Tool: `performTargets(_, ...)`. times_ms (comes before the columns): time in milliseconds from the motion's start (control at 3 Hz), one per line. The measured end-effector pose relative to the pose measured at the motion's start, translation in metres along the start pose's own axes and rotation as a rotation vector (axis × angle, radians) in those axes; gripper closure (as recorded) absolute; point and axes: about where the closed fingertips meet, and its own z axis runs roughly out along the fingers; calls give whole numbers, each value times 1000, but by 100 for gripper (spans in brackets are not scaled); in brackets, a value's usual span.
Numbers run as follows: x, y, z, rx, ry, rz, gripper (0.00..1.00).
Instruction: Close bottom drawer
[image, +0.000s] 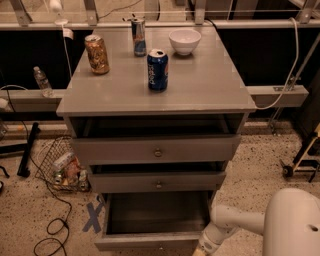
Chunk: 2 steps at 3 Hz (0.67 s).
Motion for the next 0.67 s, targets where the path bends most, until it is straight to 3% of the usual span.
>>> performTargets(667,-22,-31,8,118,-23,-34,100)
